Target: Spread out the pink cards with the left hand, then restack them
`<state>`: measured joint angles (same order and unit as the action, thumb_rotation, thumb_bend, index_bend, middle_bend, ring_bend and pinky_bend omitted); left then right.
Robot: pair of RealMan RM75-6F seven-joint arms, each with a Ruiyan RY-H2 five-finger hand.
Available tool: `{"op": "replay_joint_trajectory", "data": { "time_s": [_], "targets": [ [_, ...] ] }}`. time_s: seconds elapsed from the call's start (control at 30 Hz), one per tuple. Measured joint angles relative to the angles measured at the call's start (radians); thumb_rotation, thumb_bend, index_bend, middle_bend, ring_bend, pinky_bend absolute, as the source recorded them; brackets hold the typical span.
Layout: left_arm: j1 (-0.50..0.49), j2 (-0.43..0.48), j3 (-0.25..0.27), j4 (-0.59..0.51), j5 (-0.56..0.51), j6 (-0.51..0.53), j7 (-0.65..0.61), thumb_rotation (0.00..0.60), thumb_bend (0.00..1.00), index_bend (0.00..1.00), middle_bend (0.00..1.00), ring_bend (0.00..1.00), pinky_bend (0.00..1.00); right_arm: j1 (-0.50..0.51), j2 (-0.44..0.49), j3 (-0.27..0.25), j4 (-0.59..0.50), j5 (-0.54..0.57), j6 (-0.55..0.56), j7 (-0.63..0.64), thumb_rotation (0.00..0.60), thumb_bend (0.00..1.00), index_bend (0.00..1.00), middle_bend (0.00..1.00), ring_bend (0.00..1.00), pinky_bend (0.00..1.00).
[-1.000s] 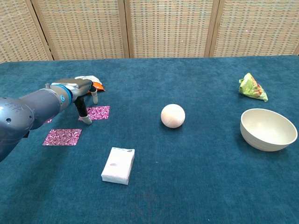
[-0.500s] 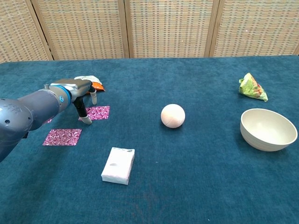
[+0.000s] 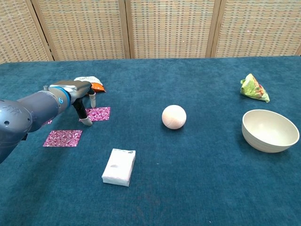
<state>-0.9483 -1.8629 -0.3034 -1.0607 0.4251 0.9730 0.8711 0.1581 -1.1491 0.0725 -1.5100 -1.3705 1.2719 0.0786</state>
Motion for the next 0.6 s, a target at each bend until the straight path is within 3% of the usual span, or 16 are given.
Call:
{"op": "replay_joint_trajectory", "data": {
  "time_s": [0.6],
  "targets": [
    [0.001, -0.011, -0.002, 0.039, 0.002, -0.006, 0.005, 0.600, 0.25, 0.39, 0.00, 0.00, 0.00, 0.000, 0.000, 0.001, 0.001, 0.002, -0.001, 0.000, 0.600, 0.13, 0.09, 0.00, 0.00, 0.00]
  ]
}}
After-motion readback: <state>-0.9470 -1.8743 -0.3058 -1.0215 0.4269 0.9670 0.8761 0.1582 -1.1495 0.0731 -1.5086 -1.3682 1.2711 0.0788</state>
